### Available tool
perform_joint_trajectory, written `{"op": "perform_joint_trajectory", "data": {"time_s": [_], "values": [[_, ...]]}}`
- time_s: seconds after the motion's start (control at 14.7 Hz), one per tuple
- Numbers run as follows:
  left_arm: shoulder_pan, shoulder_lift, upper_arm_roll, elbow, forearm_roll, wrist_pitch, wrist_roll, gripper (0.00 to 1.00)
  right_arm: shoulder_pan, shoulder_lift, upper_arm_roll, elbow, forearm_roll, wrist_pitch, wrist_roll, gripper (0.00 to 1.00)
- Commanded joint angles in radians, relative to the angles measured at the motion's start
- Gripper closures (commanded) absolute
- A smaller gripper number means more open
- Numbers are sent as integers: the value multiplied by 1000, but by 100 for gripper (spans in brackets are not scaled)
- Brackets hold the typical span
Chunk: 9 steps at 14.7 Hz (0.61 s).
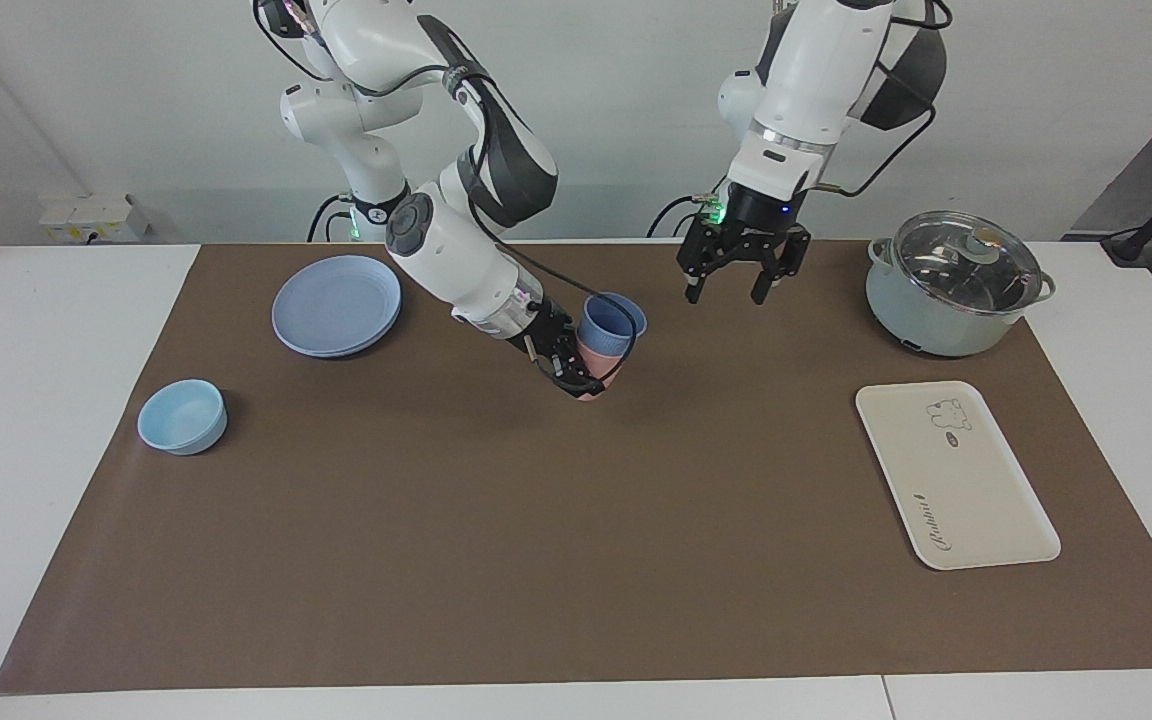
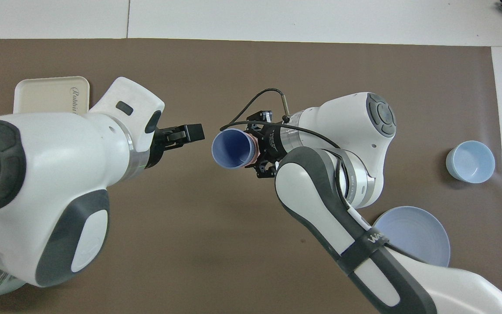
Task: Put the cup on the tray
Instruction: 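Grasp the blue cup rim with the left gripper beside the right gripper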
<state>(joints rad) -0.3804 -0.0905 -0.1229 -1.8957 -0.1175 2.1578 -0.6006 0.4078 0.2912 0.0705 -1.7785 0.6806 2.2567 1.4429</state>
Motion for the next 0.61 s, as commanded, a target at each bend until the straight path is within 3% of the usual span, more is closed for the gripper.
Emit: {"op": "perform_joint_trajectory", "data": {"time_s": [0.0, 0.14, 0.41, 0.54], "values": [[-35, -44, 20, -72, -27, 42, -13, 6, 0, -14, -3, -12, -19, 21, 17, 100], [-66, -46, 20, -103, -30, 62, -16, 8, 0, -14, -5, -15, -21, 20, 13, 100], [-103, -17, 20, -163, -76, 261, -91, 15, 0, -14, -5, -18, -42, 21, 13, 100], [-103, -5, 22, -163, -77, 269, -90, 19, 0, -14, -5, -19, -42, 21, 13, 100]]}}
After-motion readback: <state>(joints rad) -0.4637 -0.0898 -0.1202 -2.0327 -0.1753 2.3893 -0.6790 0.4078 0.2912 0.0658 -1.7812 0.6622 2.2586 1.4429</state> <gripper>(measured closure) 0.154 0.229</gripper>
